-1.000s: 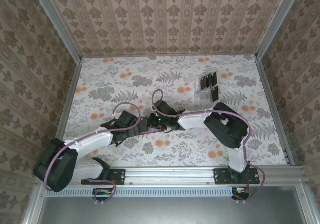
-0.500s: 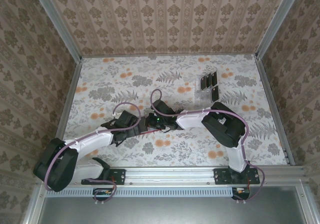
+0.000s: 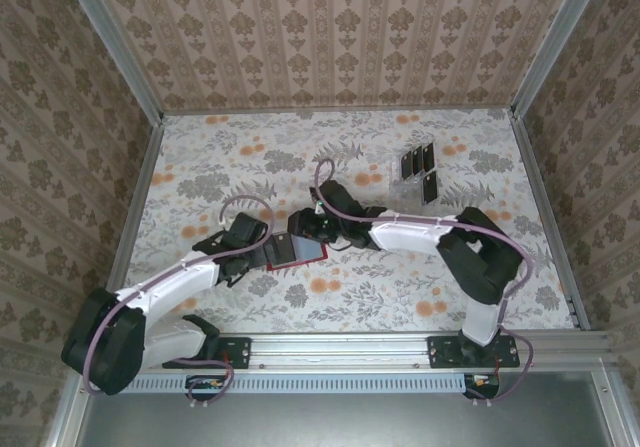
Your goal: Put the credit cards into the card holder
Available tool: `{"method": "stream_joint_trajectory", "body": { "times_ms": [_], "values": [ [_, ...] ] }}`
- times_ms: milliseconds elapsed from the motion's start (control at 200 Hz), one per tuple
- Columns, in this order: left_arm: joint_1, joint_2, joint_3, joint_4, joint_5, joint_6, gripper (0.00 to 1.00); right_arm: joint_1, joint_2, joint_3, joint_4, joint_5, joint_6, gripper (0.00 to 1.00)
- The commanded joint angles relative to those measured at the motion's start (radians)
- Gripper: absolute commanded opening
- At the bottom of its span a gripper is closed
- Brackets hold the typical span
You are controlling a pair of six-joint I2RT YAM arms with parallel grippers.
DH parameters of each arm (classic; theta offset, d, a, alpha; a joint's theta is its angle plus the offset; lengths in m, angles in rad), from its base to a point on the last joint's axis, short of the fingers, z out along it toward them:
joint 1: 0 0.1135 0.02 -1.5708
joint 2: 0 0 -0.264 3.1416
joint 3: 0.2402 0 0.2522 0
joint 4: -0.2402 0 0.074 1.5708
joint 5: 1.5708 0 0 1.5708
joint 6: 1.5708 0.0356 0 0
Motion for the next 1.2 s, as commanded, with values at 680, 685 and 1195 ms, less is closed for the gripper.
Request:
{"method": "stream_joint_trajectory", "body": {
  "times_ms": [680,685,1195],
  "values": [
    [0.050,0.033,-0.034,0.237,0.247,0.048,1.00,0.003,0.023,0.047,-0.387,0.329,-0.281,0.51],
    [0.050,0.033,-0.034,0.237,0.247,0.049,1.00,0.003,0.024,0.048,-0.386,0.329,-0.280,0.51],
    [0.049,0.070,-0.044,0.285,0.267,0.044,1.00,0.011,0.079,0.085,-0.396,0.390,-0.299,0.16]
  ]
}}
